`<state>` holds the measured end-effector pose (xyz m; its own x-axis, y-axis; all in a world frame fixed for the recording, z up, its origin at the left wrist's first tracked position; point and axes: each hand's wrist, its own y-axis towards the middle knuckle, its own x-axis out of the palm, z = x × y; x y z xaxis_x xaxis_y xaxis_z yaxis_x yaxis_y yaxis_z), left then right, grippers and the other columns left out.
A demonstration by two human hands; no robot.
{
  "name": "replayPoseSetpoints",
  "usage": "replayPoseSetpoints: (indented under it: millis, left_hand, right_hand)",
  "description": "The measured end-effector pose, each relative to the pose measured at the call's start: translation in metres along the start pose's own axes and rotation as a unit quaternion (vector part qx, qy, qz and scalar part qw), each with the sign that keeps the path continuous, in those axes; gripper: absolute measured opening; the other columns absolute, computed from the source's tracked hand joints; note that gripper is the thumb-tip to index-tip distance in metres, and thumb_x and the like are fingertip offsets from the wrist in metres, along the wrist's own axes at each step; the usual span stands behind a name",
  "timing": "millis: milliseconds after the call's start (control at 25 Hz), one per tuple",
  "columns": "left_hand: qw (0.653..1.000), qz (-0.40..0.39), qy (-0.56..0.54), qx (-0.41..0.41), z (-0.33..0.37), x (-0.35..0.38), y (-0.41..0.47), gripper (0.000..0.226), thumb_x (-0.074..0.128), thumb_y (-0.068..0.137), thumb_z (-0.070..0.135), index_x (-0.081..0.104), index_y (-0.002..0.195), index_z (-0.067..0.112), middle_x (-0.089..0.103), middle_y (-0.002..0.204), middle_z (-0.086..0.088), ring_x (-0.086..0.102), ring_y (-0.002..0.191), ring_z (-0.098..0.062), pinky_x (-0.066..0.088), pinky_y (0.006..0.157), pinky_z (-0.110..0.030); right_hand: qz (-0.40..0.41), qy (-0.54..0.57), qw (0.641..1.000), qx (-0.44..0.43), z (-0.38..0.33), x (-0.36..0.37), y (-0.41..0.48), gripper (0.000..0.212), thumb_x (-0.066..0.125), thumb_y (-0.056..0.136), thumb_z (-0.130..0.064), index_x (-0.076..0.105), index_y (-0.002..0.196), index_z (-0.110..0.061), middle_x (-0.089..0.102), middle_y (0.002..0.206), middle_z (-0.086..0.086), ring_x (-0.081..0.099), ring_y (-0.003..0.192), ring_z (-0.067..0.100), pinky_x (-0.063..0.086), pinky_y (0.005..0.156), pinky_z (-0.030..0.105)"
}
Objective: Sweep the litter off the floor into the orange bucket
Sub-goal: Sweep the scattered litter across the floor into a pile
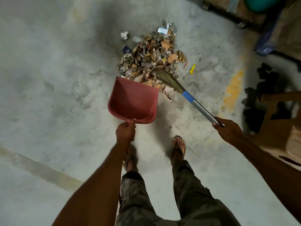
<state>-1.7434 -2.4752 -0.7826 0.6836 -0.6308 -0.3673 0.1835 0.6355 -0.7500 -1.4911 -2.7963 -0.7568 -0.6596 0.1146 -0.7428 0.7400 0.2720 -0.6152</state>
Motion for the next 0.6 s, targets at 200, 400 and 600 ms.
replayPoseSetpoints:
  millis: [200,400,600]
  left_hand:
    - [0.997,-0.043,0.035,0.049,0.019,-0.067,0.026,0.039,0.071,0.095,0.038,0.067,0.078,0.004,0.056,0.059,-0.008,0.048,0.045,-0.018,0.039,0.04,-0.023]
    - [0.995,-0.046,0.064,0.054,0.012,-0.134,0.043,0.038,0.071,0.094,0.039,0.066,0.075,0.006,0.055,0.058,-0.006,0.048,0.045,-0.017,0.039,0.04,-0.024]
    - [0.996,-0.019,0.088,0.027,-0.032,-0.169,0.05,0.04,0.071,0.094,0.039,0.067,0.077,0.004,0.057,0.061,-0.007,0.05,0.048,-0.017,0.041,0.041,-0.025]
  right_hand:
    - [0.038,0.032,0.998,0.031,-0.049,0.018,-0.05,0.035,0.056,0.104,-0.039,0.065,0.135,-0.027,0.07,0.107,0.016,0.053,0.085,0.029,0.044,0.077,0.037]
    - [0.052,0.119,0.989,0.07,-0.077,0.073,-0.115,0.036,0.06,0.101,-0.039,0.066,0.135,-0.031,0.072,0.092,0.01,0.066,0.084,0.031,0.052,0.075,0.038]
    - [-0.025,0.15,0.985,0.08,-0.079,0.145,-0.145,0.033,0.062,0.101,-0.035,0.068,0.133,-0.03,0.073,0.092,0.006,0.07,0.088,0.032,0.058,0.082,0.045]
